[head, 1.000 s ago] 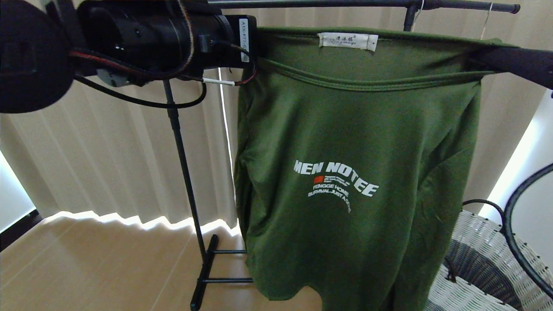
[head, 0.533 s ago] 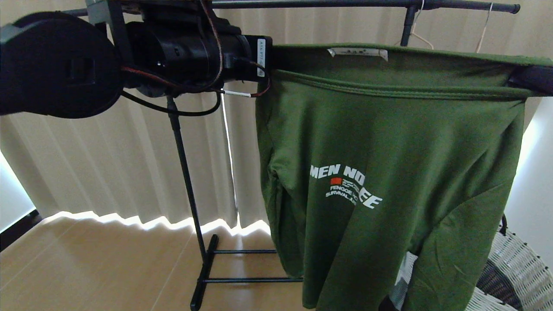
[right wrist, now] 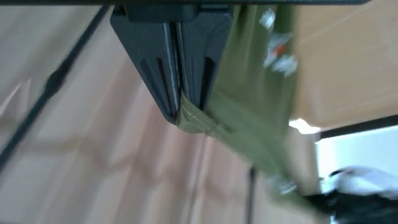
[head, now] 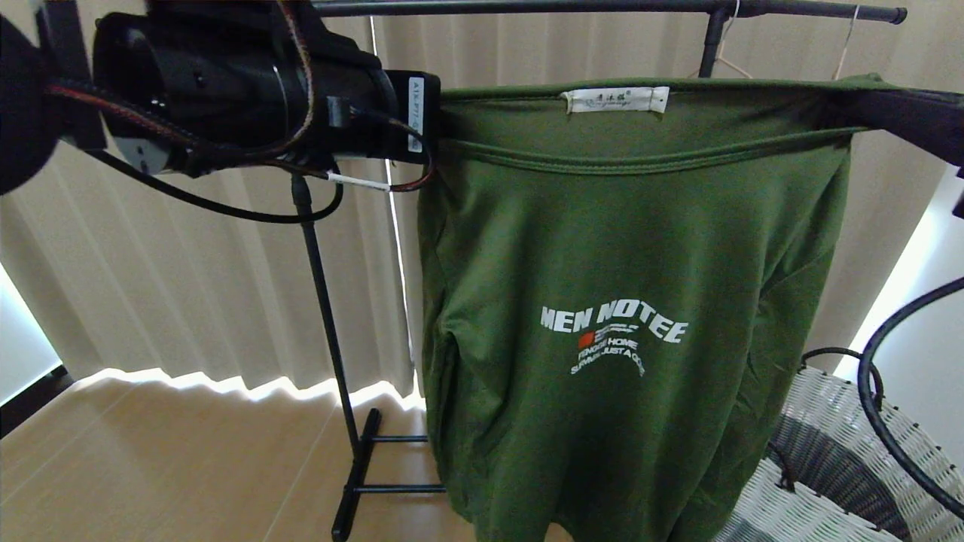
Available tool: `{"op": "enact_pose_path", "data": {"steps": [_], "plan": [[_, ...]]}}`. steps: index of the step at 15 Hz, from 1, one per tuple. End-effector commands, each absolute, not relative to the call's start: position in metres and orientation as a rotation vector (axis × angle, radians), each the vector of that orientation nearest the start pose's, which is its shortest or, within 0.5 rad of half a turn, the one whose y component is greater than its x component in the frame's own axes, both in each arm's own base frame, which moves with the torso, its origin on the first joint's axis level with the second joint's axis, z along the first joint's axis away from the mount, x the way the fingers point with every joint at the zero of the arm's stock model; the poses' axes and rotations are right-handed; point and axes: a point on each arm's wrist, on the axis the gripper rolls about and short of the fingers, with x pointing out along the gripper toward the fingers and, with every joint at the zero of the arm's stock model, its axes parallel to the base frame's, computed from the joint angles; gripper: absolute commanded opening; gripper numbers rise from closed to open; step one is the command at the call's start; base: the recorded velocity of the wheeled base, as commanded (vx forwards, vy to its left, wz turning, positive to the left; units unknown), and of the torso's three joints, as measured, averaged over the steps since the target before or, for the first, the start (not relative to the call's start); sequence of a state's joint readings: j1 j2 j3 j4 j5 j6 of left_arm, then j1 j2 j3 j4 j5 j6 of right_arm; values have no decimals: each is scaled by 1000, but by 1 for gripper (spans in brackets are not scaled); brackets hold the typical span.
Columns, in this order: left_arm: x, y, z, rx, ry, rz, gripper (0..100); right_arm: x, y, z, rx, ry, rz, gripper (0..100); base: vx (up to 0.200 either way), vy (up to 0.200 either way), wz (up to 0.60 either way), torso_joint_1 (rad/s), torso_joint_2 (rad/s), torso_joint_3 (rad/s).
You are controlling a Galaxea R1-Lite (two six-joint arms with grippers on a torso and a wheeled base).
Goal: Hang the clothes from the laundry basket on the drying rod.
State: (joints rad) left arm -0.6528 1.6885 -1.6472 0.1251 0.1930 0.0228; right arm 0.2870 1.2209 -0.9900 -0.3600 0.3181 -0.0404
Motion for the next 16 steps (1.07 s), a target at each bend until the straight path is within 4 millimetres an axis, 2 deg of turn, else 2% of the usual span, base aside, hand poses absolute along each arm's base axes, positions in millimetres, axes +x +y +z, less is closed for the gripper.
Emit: {"op": "enact_pose_path", "data": {"steps": [1,4,8,13,16], "plan": [[214,-168,357,83,129,-547,0,216,68,318,-3,-92,579,0,0,0,0,0,0,0],[186,-155,358,75,116,-710,0,241,76,331,105,-112,589,0,0,0,0,0,0,0],[174,-160,354,91,119,-773,0,261,82,335,145,-114,594,0,0,0,0,0,0,0],[172,-164,354,92,117,-789,0,258,81,339,143,-123,585,0,0,0,0,0,0,0],[185,-166,357,85,115,-742,0,236,74,348,137,-122,569,0,0,0,0,0,0,0]]}}
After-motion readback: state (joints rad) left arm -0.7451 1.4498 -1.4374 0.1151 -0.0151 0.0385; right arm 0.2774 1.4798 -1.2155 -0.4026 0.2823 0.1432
